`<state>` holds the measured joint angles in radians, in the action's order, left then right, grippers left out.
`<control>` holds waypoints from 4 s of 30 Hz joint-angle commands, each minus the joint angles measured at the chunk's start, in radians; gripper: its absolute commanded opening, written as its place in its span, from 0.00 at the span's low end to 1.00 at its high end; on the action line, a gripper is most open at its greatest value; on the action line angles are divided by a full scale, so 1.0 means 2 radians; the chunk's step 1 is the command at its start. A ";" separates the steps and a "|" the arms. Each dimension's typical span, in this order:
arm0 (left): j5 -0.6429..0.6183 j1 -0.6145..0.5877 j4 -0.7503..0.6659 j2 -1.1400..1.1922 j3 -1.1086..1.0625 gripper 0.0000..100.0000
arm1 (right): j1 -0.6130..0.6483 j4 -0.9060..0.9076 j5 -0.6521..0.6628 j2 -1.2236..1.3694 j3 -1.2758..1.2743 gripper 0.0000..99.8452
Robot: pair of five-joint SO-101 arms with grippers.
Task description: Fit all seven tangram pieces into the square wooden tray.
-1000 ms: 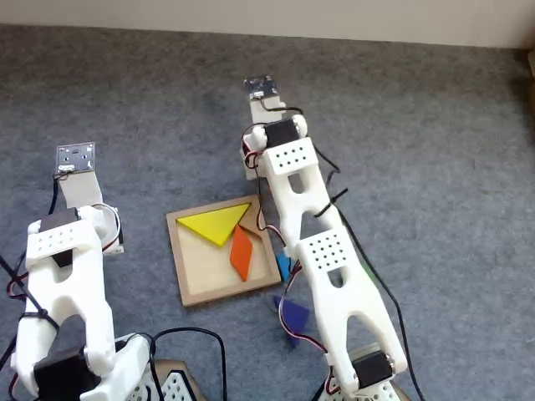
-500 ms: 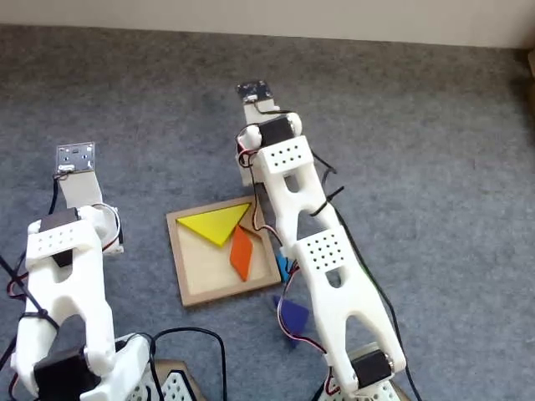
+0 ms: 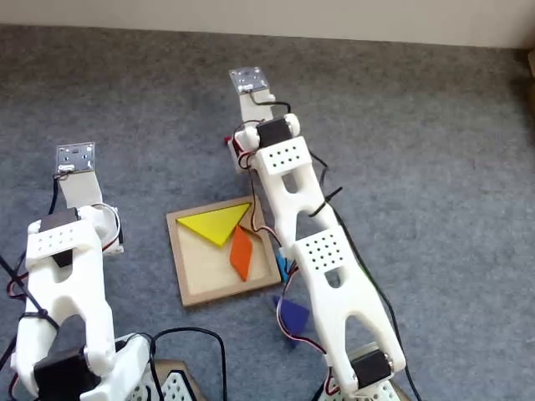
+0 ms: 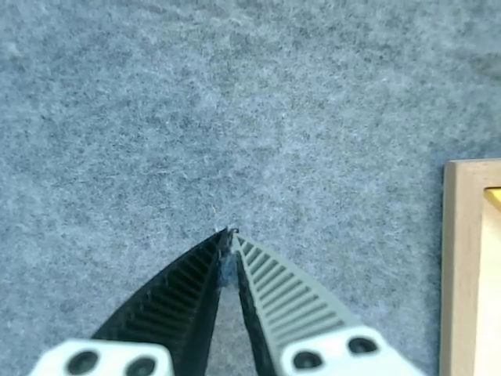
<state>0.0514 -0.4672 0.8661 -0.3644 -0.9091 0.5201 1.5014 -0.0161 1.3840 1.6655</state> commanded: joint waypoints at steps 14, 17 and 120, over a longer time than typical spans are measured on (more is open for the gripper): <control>0.006 -0.007 -0.005 -0.001 0.001 0.01 | 0.019 -0.099 0.002 -0.063 0.058 0.21; 0.006 -0.007 -0.005 -0.001 0.001 0.01 | 0.027 -0.159 0.002 -0.042 0.058 0.21; 0.035 0.003 0.019 -0.418 -0.269 0.01 | -0.039 -0.059 -0.122 -0.946 -1.208 0.26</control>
<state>0.1128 -0.4672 0.9030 -1.1224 -1.4093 0.3790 1.3771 -0.1880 -0.5677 -0.7526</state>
